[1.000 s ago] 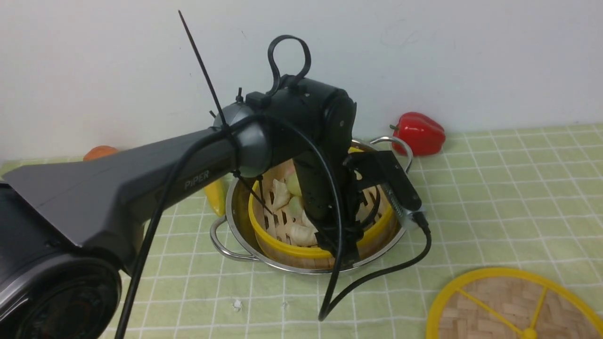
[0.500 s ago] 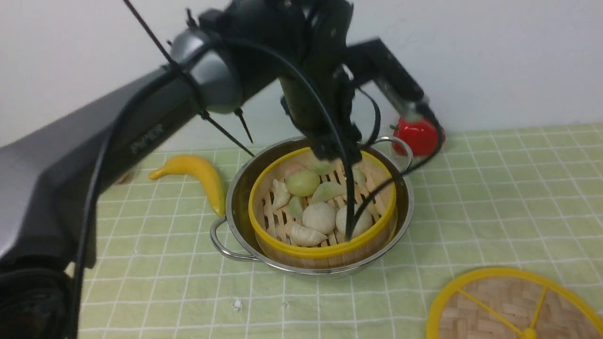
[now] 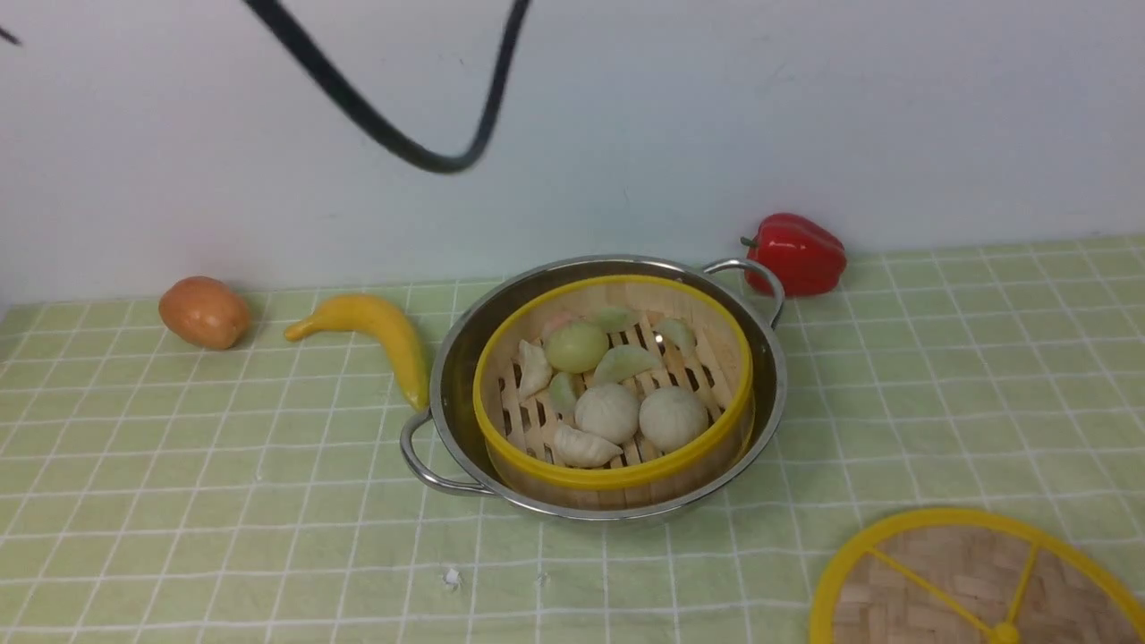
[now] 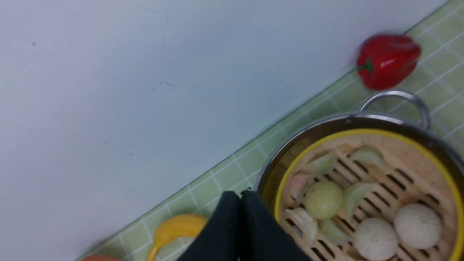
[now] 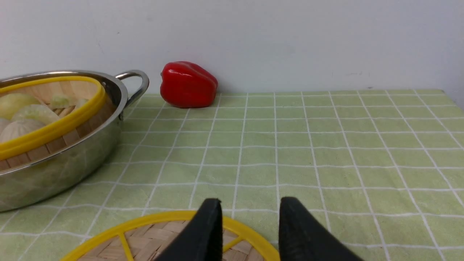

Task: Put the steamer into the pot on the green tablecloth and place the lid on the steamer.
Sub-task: 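Move the gripper down to the bamboo steamer lid and grasp its center knob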

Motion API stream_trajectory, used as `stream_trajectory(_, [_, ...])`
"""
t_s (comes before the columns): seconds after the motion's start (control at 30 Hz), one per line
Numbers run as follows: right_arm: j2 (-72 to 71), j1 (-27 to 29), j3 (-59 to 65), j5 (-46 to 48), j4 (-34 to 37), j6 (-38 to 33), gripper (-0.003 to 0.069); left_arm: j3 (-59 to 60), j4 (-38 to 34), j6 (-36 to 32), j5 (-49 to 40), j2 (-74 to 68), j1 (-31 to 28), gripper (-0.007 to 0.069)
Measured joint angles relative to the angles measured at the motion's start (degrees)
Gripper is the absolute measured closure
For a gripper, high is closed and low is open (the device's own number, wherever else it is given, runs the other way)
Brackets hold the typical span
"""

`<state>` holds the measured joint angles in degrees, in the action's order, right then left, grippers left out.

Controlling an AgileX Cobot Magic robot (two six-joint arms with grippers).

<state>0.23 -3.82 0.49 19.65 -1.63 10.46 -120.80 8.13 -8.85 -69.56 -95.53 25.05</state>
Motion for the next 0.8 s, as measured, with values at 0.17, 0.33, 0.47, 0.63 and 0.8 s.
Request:
stream_trajectory(0.17, [0.0,0.0,0.0,0.0,0.0,0.0,0.0417,0.0,-4.68,0.68,-0.04,2.19,-1.27,0.0643])
stream_trajectory(0.33, [0.0,0.0,0.0,0.0,0.0,0.0,0.0417,0.0,-4.93,0.7,-0.07,1.6,-1.27,0.0636])
stream_trajectory(0.47, [0.0,0.0,0.0,0.0,0.0,0.0,0.0417,0.0,-4.41,0.7,-0.07,0.68,-1.27,0.0633])
stream_trajectory(0.63, [0.0,0.0,0.0,0.0,0.0,0.0,0.0417,3.39,-3.06,0.7,0.11,0.56,-1.27,0.0623])
stream_trajectory(0.8, [0.0,0.0,0.0,0.0,0.0,0.0,0.0417,17.54,-3.4,0.7,4.86,10.09,-2.42,0.0615])
